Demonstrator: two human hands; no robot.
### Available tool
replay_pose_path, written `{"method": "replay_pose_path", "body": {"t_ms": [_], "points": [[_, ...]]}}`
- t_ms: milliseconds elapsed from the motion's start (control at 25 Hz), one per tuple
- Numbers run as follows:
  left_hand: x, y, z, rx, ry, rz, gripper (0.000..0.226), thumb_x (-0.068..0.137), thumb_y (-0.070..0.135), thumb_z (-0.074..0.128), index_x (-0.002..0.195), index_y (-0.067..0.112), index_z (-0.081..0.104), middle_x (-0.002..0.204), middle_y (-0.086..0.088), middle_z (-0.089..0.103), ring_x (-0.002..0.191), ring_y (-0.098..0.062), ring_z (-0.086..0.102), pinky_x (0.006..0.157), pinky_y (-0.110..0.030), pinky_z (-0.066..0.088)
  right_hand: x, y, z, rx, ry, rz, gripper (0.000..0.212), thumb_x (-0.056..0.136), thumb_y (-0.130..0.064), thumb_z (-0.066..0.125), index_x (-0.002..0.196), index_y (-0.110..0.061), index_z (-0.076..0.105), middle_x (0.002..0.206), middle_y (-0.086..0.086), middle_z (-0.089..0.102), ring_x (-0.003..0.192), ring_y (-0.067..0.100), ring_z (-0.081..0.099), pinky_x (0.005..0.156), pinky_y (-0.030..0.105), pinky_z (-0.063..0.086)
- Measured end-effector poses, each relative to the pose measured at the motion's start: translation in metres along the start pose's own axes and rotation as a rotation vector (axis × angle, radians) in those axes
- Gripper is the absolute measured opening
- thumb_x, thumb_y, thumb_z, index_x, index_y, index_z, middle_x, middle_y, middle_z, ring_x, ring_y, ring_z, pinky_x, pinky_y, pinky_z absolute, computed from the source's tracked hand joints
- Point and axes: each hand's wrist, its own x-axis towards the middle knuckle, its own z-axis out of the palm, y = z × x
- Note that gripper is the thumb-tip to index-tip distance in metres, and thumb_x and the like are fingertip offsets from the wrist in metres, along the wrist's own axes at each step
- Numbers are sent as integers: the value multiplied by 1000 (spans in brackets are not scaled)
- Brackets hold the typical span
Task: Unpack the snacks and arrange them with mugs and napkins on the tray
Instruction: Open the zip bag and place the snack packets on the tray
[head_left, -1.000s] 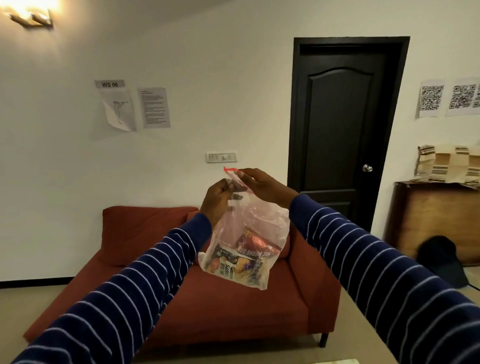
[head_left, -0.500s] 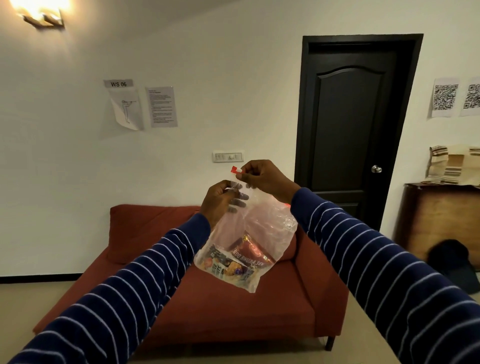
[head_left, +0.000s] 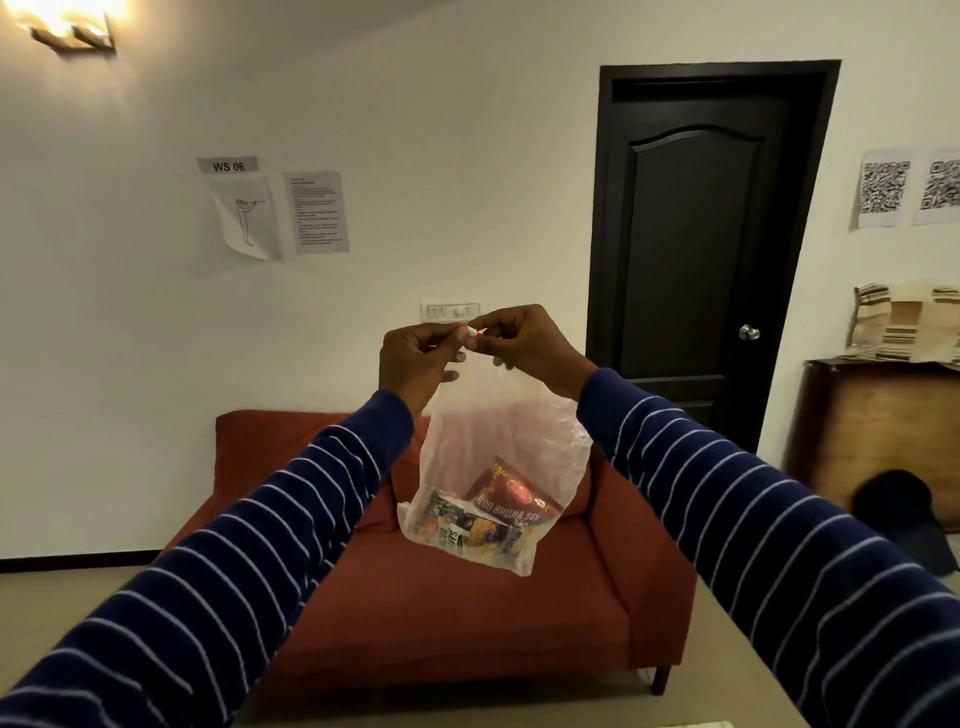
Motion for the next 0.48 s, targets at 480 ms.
{"method": "replay_pose_path", "body": {"t_ms": [480], "points": [[-7, 0, 7, 64, 94, 41, 8, 91, 24, 70, 96, 20, 74, 95, 0, 75, 73, -8, 74, 55, -23, 58, -1, -3, 5, -274, 64, -108, 18, 92, -29, 69, 95, -16, 80, 71, -7, 73, 70, 26, 66, 65, 36, 56]]}}
